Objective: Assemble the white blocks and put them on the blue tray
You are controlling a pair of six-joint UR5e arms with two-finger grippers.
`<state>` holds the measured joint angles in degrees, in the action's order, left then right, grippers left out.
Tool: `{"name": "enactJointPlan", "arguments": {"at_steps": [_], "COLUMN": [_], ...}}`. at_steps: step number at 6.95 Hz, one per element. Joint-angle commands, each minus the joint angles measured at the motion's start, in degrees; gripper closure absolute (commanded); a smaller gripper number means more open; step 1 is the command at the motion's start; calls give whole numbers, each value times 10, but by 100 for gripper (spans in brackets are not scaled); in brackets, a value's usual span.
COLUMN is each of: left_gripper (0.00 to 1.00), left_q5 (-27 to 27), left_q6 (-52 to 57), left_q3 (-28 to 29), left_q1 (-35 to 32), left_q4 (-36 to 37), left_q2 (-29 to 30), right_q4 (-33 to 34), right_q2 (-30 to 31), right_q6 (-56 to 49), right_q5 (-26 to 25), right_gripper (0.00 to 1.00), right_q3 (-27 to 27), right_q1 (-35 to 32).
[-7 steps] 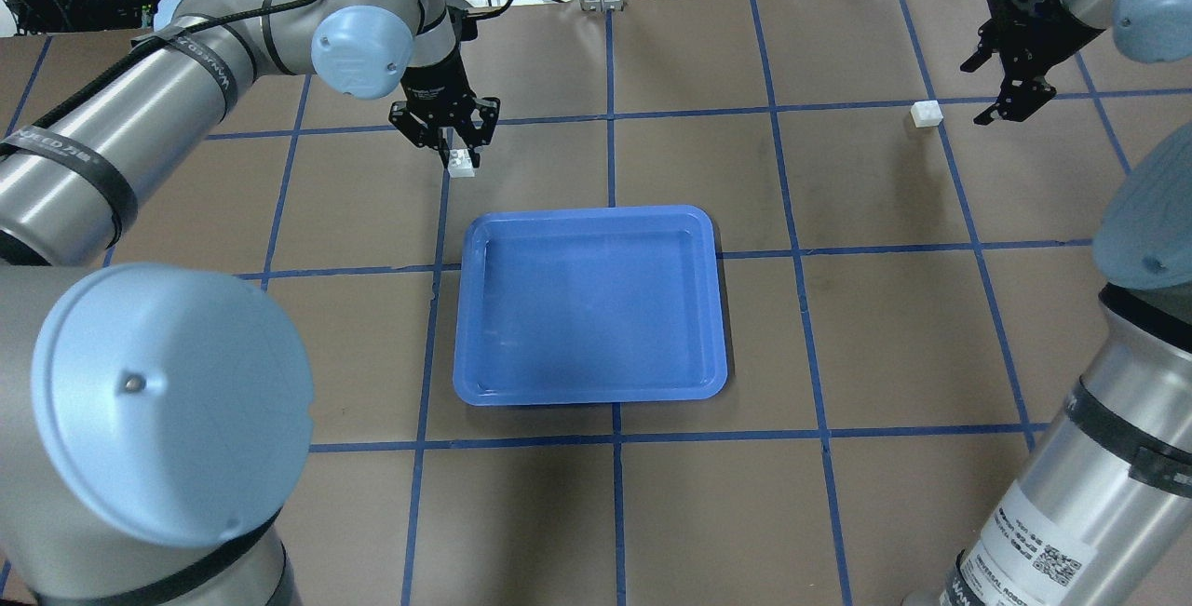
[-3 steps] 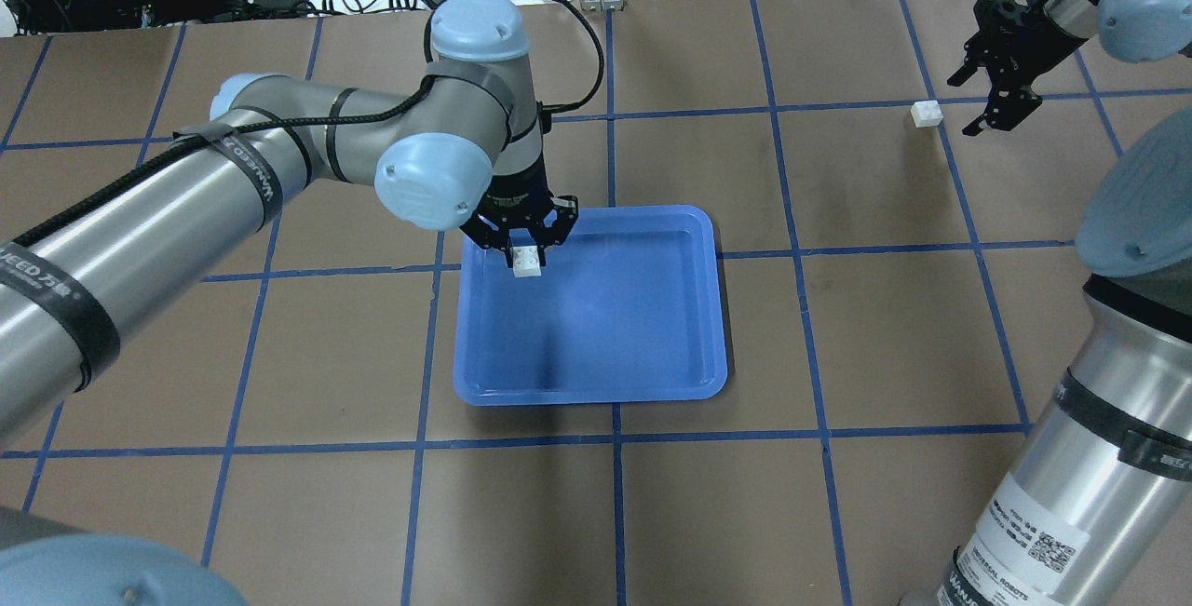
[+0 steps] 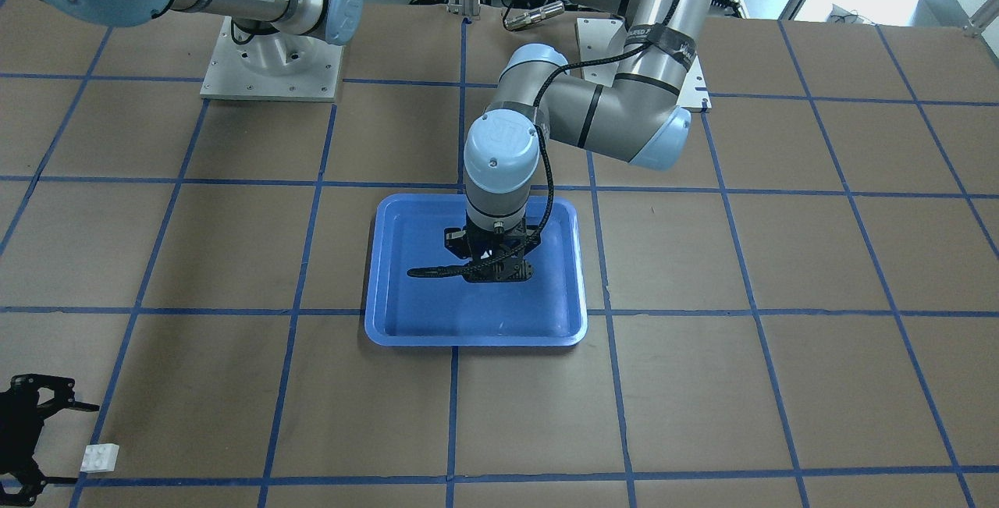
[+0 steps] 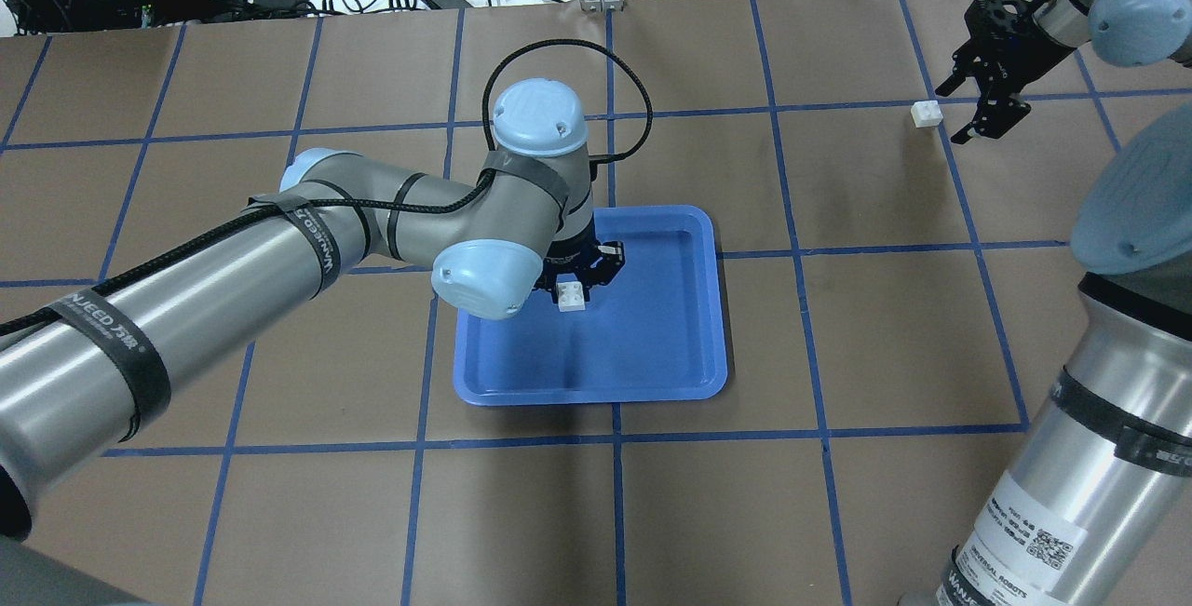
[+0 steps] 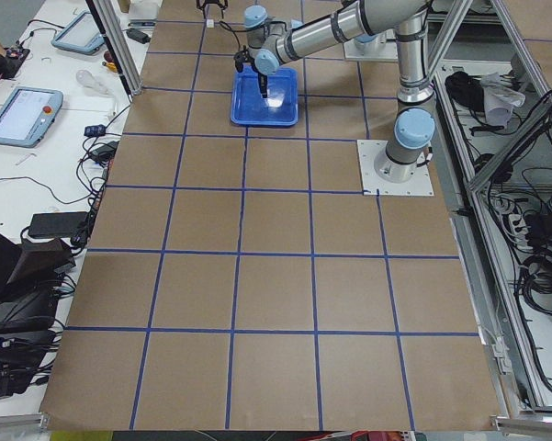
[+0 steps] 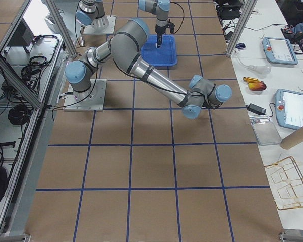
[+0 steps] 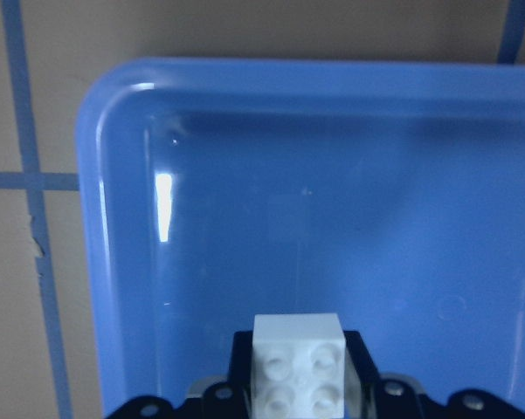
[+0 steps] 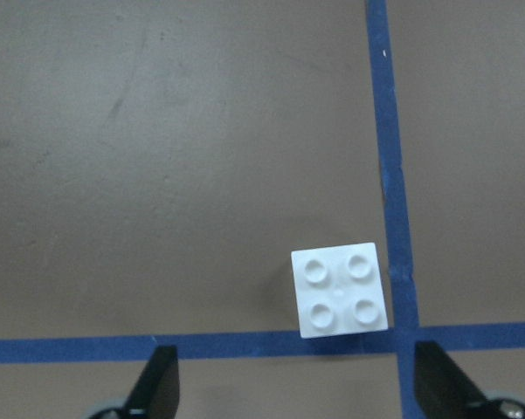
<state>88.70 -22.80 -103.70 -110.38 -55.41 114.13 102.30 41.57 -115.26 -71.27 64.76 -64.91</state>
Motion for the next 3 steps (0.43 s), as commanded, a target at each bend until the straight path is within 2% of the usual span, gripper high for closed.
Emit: {"name": "enactJointPlan", "arguments": {"at_steps": [1,3], "left_gripper": [88,88], "left_q5": [-28,-26], "left_q6": [2,9], "left_q3": [-11,-10], "left_q1": [-2,1], "left_q4": [27,27], "left_q2": [5,14], "right_q4": [-1,0], "right_q2": [-3,-3], "right_q6": [-1,-1], "right_q5": [6,5], "right_gripper": [6,8], "right_q3": [-1,-1], "right_q1": [0,0]}}
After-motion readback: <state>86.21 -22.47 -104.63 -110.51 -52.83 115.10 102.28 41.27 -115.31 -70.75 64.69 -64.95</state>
